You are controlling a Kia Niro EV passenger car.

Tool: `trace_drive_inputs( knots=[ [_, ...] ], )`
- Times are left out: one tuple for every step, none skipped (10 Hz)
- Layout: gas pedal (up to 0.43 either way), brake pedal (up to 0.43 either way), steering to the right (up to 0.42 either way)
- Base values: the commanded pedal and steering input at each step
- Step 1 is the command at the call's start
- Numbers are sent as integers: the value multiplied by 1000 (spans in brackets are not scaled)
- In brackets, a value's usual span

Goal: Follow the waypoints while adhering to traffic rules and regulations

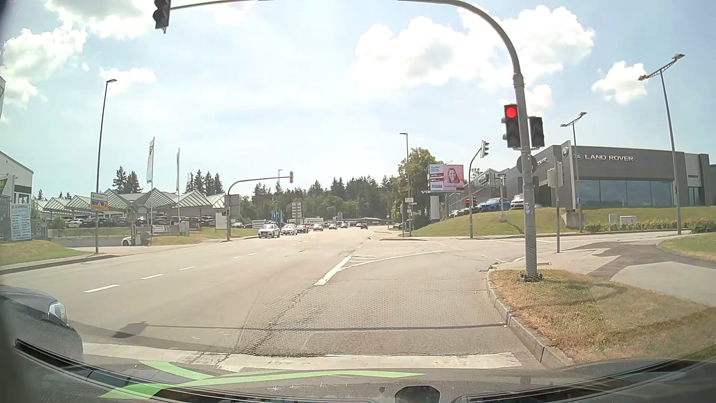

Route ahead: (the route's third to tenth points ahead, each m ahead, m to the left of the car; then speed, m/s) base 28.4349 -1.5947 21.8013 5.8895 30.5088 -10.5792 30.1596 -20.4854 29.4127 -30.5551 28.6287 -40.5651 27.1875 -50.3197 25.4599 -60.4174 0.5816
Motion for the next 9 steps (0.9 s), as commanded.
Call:
trace_drive_inputs(
  knots=[
    [0, 49, -3],
    [0, 43, -3],
    [0, 30, -3],
    [0, 30, -3],
    [0, 30, -3],
    [0, 43, -3],
    [0, 49, -3],
    [0, 61, -3],
    [0, 73, -3]
  ],
)
